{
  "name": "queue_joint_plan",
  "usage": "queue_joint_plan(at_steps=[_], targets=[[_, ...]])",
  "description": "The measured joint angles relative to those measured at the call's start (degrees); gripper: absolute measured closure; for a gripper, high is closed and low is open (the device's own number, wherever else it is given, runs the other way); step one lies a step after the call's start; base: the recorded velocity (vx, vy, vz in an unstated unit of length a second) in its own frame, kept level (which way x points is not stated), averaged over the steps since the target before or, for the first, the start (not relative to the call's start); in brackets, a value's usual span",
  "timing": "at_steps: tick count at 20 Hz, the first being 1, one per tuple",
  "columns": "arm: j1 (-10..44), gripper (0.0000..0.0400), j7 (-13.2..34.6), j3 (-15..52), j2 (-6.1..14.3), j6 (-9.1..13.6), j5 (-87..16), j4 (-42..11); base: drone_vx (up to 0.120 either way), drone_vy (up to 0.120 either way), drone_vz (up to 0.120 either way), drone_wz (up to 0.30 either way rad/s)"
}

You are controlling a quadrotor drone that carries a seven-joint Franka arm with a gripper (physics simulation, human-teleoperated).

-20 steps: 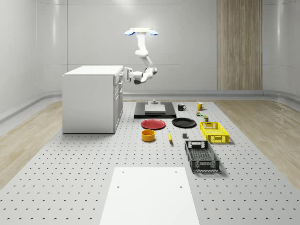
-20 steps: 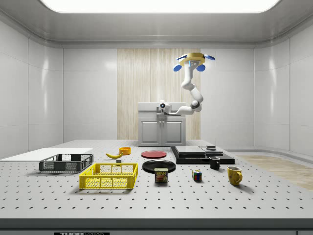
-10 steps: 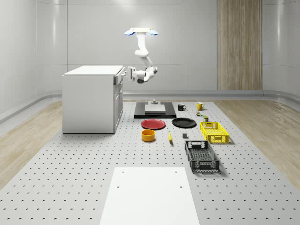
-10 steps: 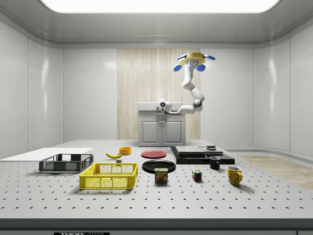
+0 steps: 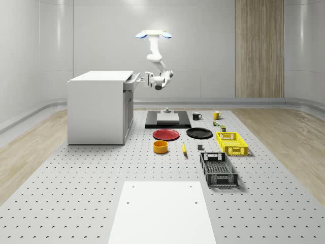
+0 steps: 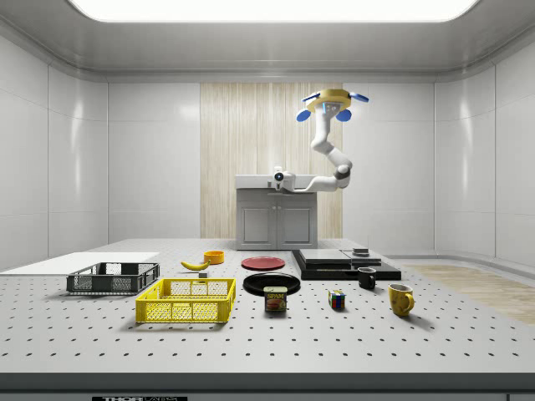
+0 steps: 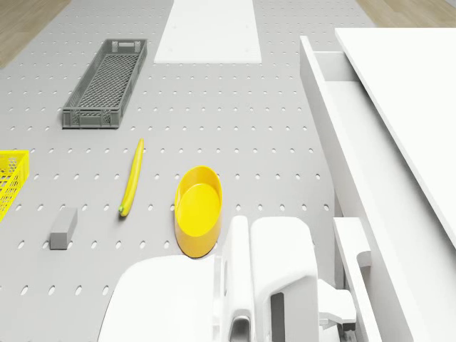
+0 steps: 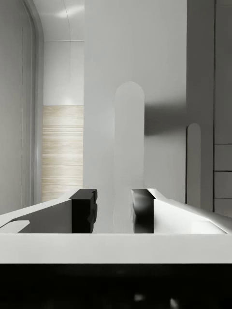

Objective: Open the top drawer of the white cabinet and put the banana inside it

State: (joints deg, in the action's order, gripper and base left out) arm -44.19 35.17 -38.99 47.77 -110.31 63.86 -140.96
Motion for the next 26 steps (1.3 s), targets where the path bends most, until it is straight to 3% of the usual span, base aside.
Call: queue_joint_plan(at_steps=[5, 6, 7, 9, 13, 18, 26], targets=[[0.05, 0.0296, 0.92, -0.52, 0.28, 0.81, -0.03, 0.92, 0.000, 0.112, 0.000, 0.000], [0.05, 0.0273, 1.01, -0.59, 0.32, 0.89, -0.03, 1.01, 0.000, 0.000, 0.000, 0.000], [0.04, 0.0212, 1.09, -0.64, 0.35, 0.95, -0.04, 1.09, 0.000, 0.000, 0.000, 0.000], [0.01, 0.0129, 1.21, -0.73, 0.39, 1.03, -0.05, 1.20, 0.000, 0.000, 0.000, 0.000], [-0.05, 0.0047, 1.33, -0.84, 0.46, 1.09, -0.06, 1.31, 0.000, 0.000, 0.000, 0.000], [-0.13, 0.0014, 1.40, -0.92, 0.53, 1.07, -0.08, 1.35, 0.000, 0.000, 0.000, 0.000], [-0.25, 0.0002, 1.45, -0.99, 0.62, 0.99, -0.14, 1.35, 0.000, 0.000, 0.000, 0.000]])
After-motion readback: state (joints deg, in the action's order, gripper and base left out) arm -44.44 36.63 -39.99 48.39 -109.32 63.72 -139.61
